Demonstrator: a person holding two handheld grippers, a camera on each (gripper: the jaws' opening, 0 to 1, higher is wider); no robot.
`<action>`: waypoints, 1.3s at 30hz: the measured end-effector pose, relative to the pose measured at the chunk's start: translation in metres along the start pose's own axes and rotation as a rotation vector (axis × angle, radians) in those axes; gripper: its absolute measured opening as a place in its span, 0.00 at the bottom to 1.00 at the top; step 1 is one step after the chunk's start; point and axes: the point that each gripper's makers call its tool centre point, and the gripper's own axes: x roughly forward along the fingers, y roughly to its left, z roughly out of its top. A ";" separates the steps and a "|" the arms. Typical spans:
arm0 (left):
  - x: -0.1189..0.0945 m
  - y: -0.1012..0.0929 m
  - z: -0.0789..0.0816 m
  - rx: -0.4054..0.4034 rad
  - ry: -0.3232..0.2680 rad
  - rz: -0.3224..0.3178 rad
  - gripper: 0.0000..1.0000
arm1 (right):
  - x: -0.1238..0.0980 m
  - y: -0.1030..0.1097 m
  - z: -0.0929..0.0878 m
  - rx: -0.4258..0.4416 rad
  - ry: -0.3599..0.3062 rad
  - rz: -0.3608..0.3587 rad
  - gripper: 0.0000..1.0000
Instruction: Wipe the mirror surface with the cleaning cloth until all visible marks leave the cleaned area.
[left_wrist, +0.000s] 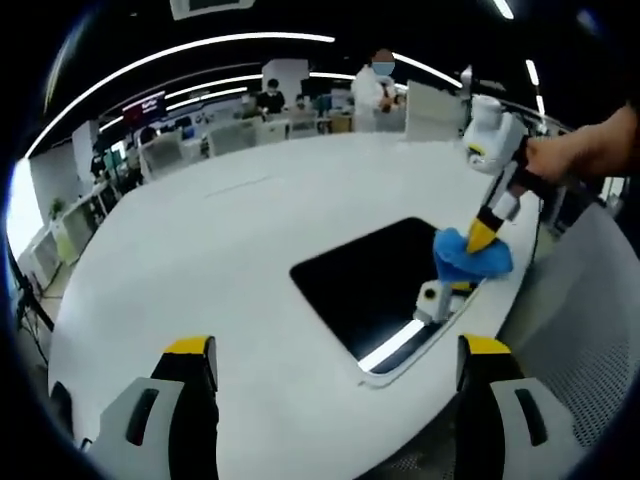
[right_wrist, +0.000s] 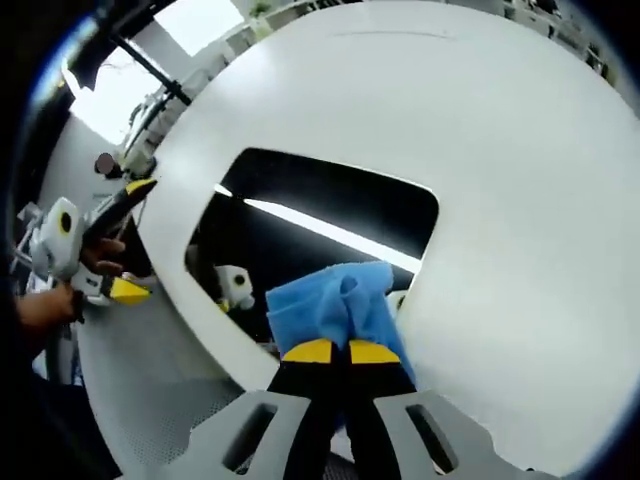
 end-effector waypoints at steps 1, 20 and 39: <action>0.000 0.001 0.000 -0.006 -0.003 0.005 1.00 | 0.001 -0.003 0.006 0.004 -0.007 -0.004 0.00; 0.000 0.000 0.000 0.028 -0.006 0.004 1.00 | 0.010 -0.042 0.070 0.119 -0.001 -0.094 0.00; 0.001 -0.007 0.005 0.044 -0.026 -0.026 1.00 | 0.012 -0.043 0.070 0.137 0.005 -0.119 0.00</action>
